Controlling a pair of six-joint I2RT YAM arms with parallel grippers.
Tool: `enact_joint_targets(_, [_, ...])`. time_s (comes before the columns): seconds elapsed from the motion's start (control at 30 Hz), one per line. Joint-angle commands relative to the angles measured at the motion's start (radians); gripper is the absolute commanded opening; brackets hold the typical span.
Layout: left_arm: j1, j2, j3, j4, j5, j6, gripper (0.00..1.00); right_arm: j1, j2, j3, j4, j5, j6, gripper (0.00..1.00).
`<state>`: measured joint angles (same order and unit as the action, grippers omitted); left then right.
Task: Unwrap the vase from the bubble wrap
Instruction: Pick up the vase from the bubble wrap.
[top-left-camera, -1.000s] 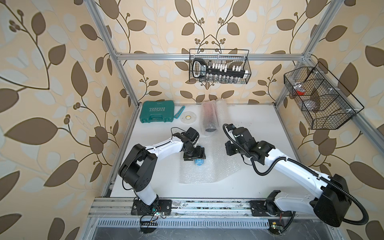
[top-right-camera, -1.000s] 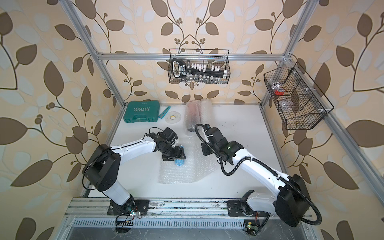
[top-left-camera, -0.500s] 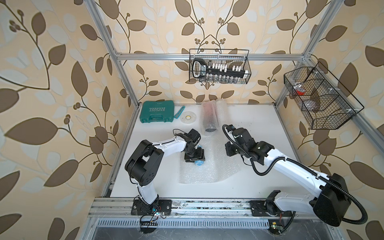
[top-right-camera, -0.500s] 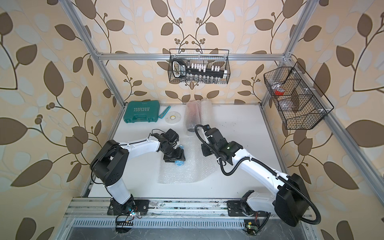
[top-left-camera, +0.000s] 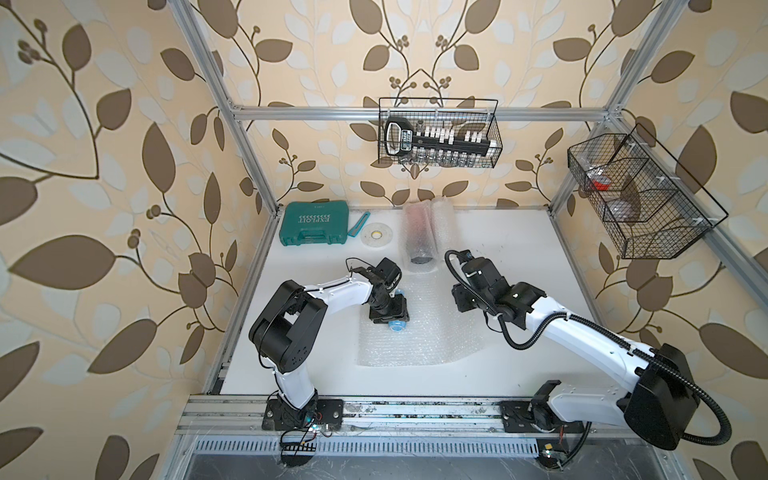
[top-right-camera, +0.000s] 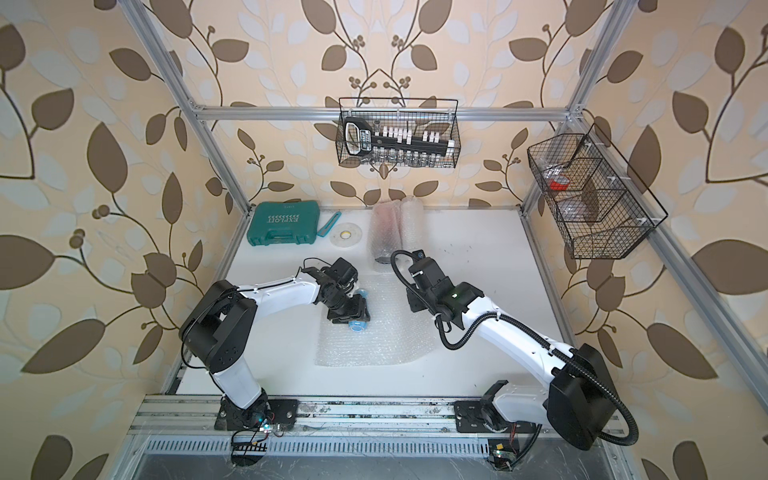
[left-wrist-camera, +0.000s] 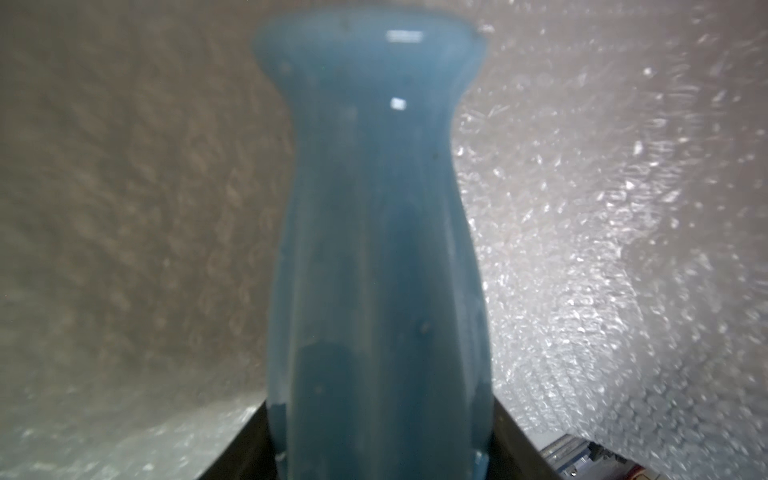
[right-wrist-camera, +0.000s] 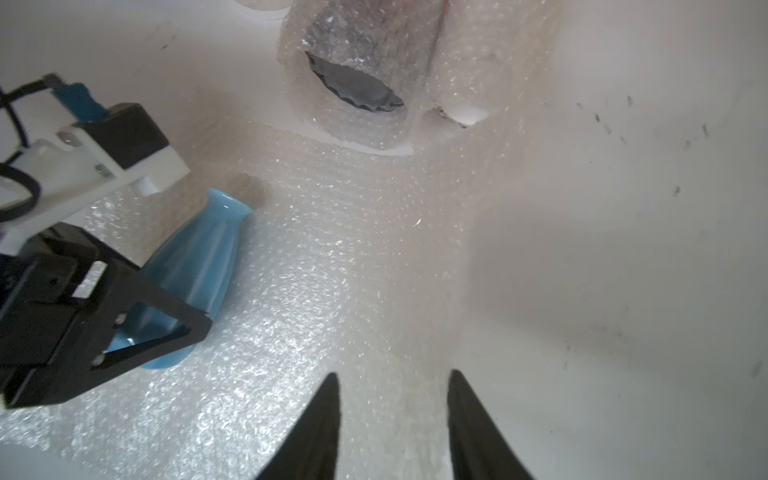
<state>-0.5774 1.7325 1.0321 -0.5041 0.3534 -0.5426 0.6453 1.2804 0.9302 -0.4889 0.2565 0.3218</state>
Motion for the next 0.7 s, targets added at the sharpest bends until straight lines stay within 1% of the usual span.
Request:
enact_joint_targets(0.0, [-0.010,-0.063,-0.019,0.037,-0.042,0.033,0.54,-0.011,0.005,-0.011,-0.048,0.097,0.045,0.55])
enact_joint_targets(0.07, [-0.012,-0.086,-0.028,0.059,-0.052,0.051,0.53,-0.032,-0.001,-0.016,-0.051,0.093,0.060,0.58])
enact_joint_targets(0.13, [-0.011,-0.115,-0.040,0.090,-0.061,0.076,0.53,-0.057,-0.019,-0.027,-0.037,0.059,0.065,0.59])
enact_joint_targets(0.3, [-0.012,-0.204,-0.105,0.235,-0.058,0.155,0.52,-0.097,-0.104,-0.084,0.080,-0.147,0.046,0.61])
enact_joint_targets(0.43, [-0.012,-0.265,-0.162,0.374,-0.016,0.223,0.53,-0.119,-0.147,-0.115,0.160,-0.298,0.050,0.62])
enact_joint_targets(0.53, [-0.013,-0.283,-0.168,0.423,0.039,0.273,0.53,-0.137,-0.160,-0.122,0.193,-0.382,0.058,0.62])
enact_joint_targets(0.6, [-0.012,-0.285,-0.170,0.444,0.046,0.288,0.53,-0.151,-0.164,-0.123,0.211,-0.444,0.066,0.62])
enact_joint_targets(0.63, [-0.012,-0.319,-0.174,0.462,0.063,0.301,0.53,-0.158,-0.167,-0.125,0.229,-0.483,0.069,0.62])
enact_joint_targets(0.67, [-0.014,-0.326,-0.181,0.484,0.080,0.312,0.53,-0.162,-0.167,-0.126,0.245,-0.518,0.072,0.62])
